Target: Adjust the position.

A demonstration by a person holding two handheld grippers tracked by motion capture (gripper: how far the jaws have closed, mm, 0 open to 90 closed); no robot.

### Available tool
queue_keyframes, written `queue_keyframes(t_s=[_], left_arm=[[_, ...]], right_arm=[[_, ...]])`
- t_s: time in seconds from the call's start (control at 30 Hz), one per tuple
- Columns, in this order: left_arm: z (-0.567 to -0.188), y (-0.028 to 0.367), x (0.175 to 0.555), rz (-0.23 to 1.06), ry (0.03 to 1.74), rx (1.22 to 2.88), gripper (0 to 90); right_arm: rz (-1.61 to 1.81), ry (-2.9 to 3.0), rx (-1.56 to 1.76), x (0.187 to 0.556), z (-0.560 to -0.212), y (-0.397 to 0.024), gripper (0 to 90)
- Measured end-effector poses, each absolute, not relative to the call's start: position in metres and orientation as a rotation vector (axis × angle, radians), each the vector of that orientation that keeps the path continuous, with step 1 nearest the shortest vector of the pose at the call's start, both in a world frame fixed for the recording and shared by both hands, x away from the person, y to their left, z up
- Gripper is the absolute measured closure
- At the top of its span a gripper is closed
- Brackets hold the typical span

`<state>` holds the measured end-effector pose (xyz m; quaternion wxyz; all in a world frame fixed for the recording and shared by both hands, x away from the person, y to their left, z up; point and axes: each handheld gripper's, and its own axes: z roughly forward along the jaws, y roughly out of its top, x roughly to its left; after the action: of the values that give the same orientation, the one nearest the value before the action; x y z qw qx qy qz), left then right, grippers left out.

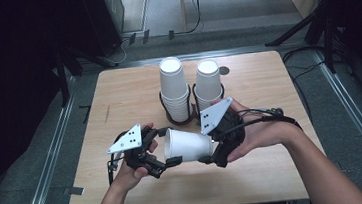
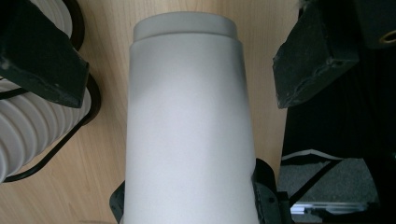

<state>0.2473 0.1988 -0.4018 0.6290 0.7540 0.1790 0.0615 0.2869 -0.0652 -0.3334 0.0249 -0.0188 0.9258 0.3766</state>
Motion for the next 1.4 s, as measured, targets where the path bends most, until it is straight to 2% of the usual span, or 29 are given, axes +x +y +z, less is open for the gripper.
queue_keyframes(t_s=[1.2, 1.4], left_arm=[[-0.401, 0.192, 0.242, 0.175, 0.386, 1.770, 6.8], [-0.400, 0.191, 0.242, 0.169, 0.414, 1.753, 0.9]], right_arm=[[0.998, 2.963, -0.084, 0.284, -0.351, -0.036, 20.9], [1.035, 2.929, -0.086, 0.284, -0.353, -0.038, 21.0]])
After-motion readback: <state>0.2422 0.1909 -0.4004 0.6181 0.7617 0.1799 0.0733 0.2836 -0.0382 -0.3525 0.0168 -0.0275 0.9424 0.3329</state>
